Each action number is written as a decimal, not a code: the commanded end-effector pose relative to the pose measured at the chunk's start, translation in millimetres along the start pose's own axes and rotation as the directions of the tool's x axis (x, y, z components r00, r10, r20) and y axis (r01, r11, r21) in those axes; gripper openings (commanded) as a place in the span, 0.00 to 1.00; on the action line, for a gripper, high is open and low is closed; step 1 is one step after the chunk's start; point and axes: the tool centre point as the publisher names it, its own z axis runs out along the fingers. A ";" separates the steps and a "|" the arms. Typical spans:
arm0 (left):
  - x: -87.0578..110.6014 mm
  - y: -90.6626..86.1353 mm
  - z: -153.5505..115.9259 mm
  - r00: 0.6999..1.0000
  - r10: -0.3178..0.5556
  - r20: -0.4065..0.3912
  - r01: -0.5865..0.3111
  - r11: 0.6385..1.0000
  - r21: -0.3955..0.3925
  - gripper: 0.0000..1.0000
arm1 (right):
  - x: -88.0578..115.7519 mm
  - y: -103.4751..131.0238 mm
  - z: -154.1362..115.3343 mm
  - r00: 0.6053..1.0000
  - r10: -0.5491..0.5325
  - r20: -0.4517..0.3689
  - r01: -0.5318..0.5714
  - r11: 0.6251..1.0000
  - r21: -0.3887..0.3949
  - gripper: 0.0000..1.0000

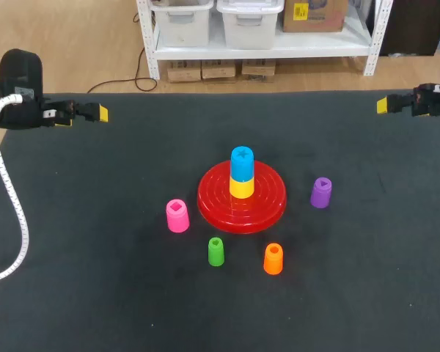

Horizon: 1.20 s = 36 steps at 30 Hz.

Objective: Pick up and stack the cylinders on the red base in this order: pink,purple,orange,green

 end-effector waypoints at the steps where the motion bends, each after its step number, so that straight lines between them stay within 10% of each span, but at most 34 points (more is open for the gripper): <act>1: -0.8 -1.6 0.0 1.000 -0.002 -0.004 0.001 1.000 -0.007 1.00 | -0.1 1.0 -0.5 1.000 0.000 -0.001 0.000 1.000 0.005 1.00; 16: -0.8 -1.6 0.0 1.000 -0.002 -0.004 0.001 1.000 -0.007 1.00 | -0.1 1.0 -0.5 1.000 0.000 -0.001 0.000 1.000 0.005 1.00; 20: -7.3 6.0 -11.3 0.993 0.119 0.011 -0.119 0.987 0.107 1.00 | -0.1 1.0 -0.5 1.000 0.000 -0.001 0.000 1.000 0.005 1.00; 25: -12.6 5.2 -28.6 0.907 0.421 -0.009 -0.401 0.870 0.287 1.00 | -0.1 1.0 -0.5 1.000 0.000 -0.001 0.000 1.000 0.005 1.00; 30: -3.2 -5.8 -36.3 0.820 0.572 -0.015 -0.480 0.702 0.525 1.00 | -0.1 1.0 -0.5 1.000 0.000 -0.001 0.000 1.000 0.005 1.00; 36: -3.4 -16.6 -32.4 0.877 0.480 -0.006 -0.408 0.751 0.519 1.00 | -0.1 1.0 -0.5 1.000 0.000 -0.001 0.000 1.000 0.005 1.00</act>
